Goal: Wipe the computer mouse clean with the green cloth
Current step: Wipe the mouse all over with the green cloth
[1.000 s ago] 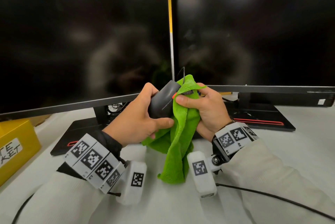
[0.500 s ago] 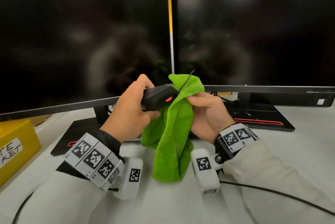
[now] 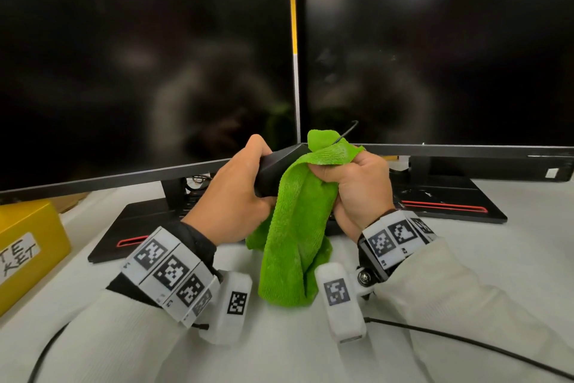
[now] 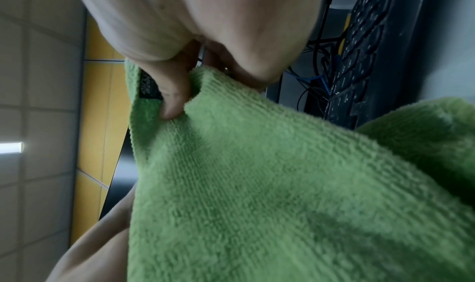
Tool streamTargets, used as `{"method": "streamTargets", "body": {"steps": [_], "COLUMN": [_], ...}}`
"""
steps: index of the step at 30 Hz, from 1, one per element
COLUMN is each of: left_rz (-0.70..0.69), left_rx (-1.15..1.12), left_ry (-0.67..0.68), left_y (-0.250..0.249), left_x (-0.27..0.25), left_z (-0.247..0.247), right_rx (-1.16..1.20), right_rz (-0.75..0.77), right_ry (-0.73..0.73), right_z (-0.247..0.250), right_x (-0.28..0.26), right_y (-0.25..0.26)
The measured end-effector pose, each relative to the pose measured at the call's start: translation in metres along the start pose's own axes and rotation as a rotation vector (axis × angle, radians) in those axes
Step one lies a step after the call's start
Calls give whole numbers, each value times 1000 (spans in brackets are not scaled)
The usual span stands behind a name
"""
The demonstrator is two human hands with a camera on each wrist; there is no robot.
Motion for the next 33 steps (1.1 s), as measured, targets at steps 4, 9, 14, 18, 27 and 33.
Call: {"method": "streamTargets", "body": {"steps": [4,9,14,18,27,33], "left_rz": [37,58,69,78,129,198], "left_rx": [-50,0,77,150,244,275], "left_ry": [28,50,73,61,64,19], "left_y": [-1,-2,3,5,12,17], "left_x": [0,0,0,0,-1,-1], "left_z": [2,7,12,22,37,44], "right_rx": [4,19,121,139,22,-52], "right_rz": [-87,-165,-231,-277,-308,-323], "right_ry": [10,-21,-142,-216,-461,-551], "right_z": [1,-2,3,10,31,47], "right_x": [1,0,8,9,16,17], "right_y": [0,0,0,5,11,20]}}
Point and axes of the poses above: each hand's wrist, its own x-axis towards the middle knuckle, its own z-axis out of the back of the hand, y = z × x, the point moved 2 cm from there along x, towards the middle knuckle, and after that the axes turned 6 degrees about -x, right-handed, at the moved point
